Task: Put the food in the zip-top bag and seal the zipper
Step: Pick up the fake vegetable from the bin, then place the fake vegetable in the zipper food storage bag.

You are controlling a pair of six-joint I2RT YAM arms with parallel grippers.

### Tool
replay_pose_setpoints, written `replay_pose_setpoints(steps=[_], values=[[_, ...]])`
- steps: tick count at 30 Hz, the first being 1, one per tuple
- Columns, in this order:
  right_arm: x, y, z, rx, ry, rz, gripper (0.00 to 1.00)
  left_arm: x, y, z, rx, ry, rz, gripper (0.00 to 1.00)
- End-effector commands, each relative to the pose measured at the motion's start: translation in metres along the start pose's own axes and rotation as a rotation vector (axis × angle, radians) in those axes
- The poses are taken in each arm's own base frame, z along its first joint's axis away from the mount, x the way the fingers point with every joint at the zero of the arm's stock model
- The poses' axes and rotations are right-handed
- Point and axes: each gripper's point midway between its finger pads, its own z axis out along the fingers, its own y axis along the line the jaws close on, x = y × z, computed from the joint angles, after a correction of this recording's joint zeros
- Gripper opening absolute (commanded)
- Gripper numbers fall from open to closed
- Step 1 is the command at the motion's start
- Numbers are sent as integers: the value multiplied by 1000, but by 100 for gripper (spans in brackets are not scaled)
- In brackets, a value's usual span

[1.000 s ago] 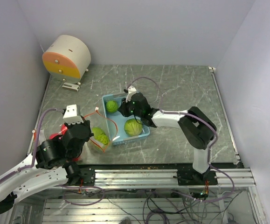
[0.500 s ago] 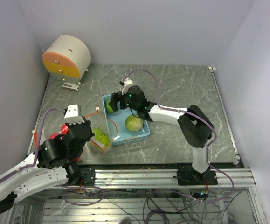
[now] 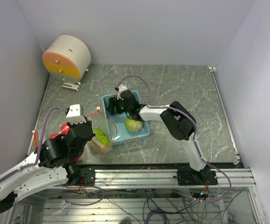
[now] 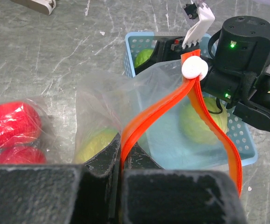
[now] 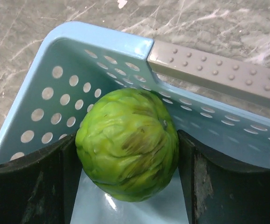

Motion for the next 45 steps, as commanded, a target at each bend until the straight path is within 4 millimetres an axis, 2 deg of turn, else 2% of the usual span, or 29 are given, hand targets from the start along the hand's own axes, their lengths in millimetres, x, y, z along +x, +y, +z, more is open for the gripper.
replay_pose_setpoints(steps=[1, 4, 8, 11, 15, 16, 18, 20, 22, 24, 27, 28, 30, 34, 39, 42, 45], values=[[4, -1, 4, -12, -28, 20, 66, -7, -6, -2, 25, -11, -21, 7], [-5, 0, -8, -13, -52, 7, 50, -6, -4, -2, 24, -15, -25, 7], [-36, 10, -45, -35, -115, -21, 44, -7, -3, -3, 20, -14, -25, 7], [-72, 27, -93, -81, -200, -47, 44, -8, -2, -3, 13, -17, -32, 7], [-106, 50, -169, -155, -299, -90, 44, -8, -1, -3, 5, -20, -30, 7], [-106, 58, -186, -194, -307, -102, 44, -9, 0, -3, 1, -22, -26, 7], [-116, 83, -222, -304, -339, -133, 44, -9, 2, -3, -8, -24, -19, 7], [-119, 117, -257, -443, -357, -190, 44, -11, 2, -3, -13, -27, -15, 7], [-115, 151, -283, -565, -348, -252, 46, -12, 2, -3, -14, -30, -18, 7], [-106, 185, -298, -660, -320, -301, 47, -13, 1, -3, -10, -30, -20, 7], [-84, 216, -299, -740, -254, -316, 47, -12, -1, -3, -2, -27, -24, 7], [-87, 227, -300, -763, -258, -316, 47, -12, -1, -4, 0, -26, -28, 7], [-81, 233, -292, -768, -236, -310, 47, -12, -3, -4, 7, -21, -30, 7], [-70, 229, -266, -717, -180, -310, 47, -13, -5, -6, 26, -16, -34, 7], [-54, 215, -217, -574, -82, -318, 47, -16, -8, -7, 45, -20, -37, 7], [-55, 202, -194, -467, -65, -315, 49, -16, -10, -7, 54, -18, -34, 7], [-65, 192, -175, -348, -102, -319, 55, -15, -13, -6, 64, -13, -27, 7]])
